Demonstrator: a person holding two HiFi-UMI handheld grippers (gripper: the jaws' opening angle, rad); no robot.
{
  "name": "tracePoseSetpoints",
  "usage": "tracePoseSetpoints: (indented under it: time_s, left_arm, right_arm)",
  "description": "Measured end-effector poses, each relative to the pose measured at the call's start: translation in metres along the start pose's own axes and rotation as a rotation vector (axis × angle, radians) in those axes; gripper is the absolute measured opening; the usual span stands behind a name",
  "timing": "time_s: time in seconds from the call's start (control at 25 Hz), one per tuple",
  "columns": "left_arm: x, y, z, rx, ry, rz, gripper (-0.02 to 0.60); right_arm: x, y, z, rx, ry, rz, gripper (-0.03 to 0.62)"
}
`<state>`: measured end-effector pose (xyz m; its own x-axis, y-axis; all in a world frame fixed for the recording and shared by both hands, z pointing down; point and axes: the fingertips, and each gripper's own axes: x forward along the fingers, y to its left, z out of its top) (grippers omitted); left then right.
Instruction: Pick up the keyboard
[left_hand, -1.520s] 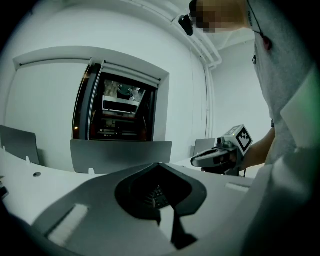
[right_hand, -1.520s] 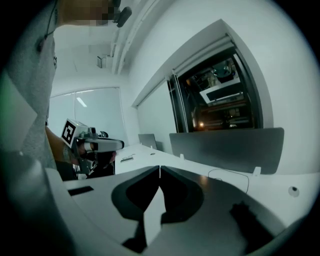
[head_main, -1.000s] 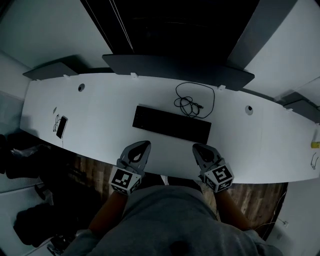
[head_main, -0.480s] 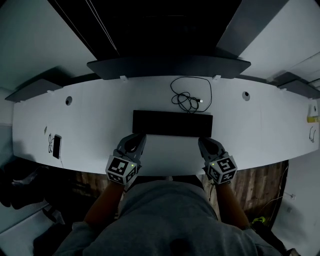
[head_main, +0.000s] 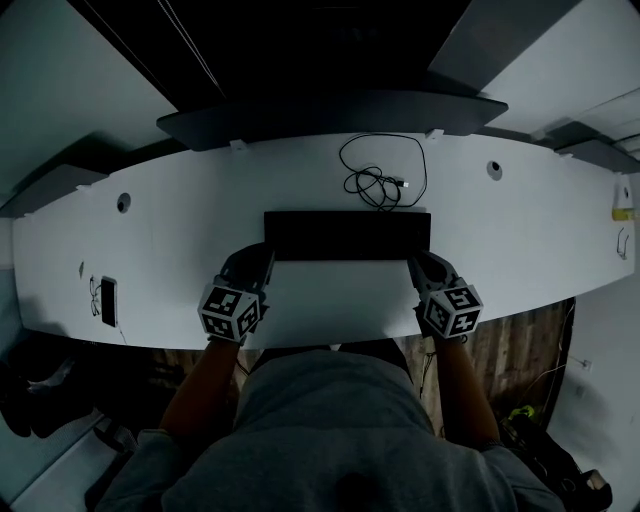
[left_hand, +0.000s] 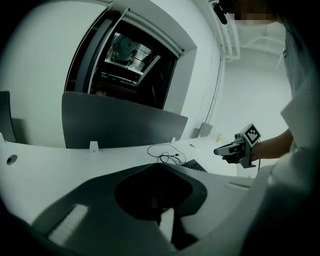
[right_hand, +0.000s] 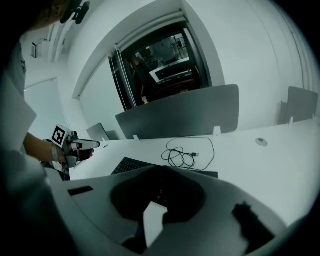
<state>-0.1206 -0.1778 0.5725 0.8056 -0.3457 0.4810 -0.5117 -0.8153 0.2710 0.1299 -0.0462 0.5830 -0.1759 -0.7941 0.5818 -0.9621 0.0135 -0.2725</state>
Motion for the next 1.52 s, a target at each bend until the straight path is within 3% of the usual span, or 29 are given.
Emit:
tracePoseSetpoints:
  time_s: [0.12, 0.24, 0.32, 0.44, 0.92, 1.16, 1.52]
  left_arm:
    - [0.01, 0.018, -0.014, -0.024, 0.056, 0.011, 0.009]
    - [0.024, 0.032, -0.029, -0.126, 0.119, -0.002, 0.009]
    - [0.033, 0.042, -0.036, -0.2, 0.141, -0.009, 0.009]
    - [0.044, 0.056, -0.043, -0.261, 0.173, 0.007, 0.014]
    - [0.07, 0.089, -0.072, -0.318, 0.305, 0.057, 0.074]
    - [0.079, 0.11, -0.082, -0.307, 0.351, 0.109, 0.106]
    - [0.099, 0.11, -0.089, -0.36, 0.406, 0.048, 0.164]
  right_arm:
    - [0.009, -0.02, -0.008, 0.038, 0.028, -0.037, 0.018]
    - [0.016, -0.049, -0.014, 0.103, 0.055, -0.076, 0.023]
    - [0.022, -0.065, -0.017, 0.144, 0.075, -0.091, 0.09]
    - [0.029, -0.087, -0.022, 0.15, 0.114, -0.116, 0.094]
    - [0.055, -0.125, -0.036, 0.215, 0.224, -0.102, 0.15]
    - [0.066, -0.137, -0.046, 0.263, 0.264, -0.094, 0.179]
    - [0.083, -0.16, -0.058, 0.311, 0.327, -0.047, 0.213]
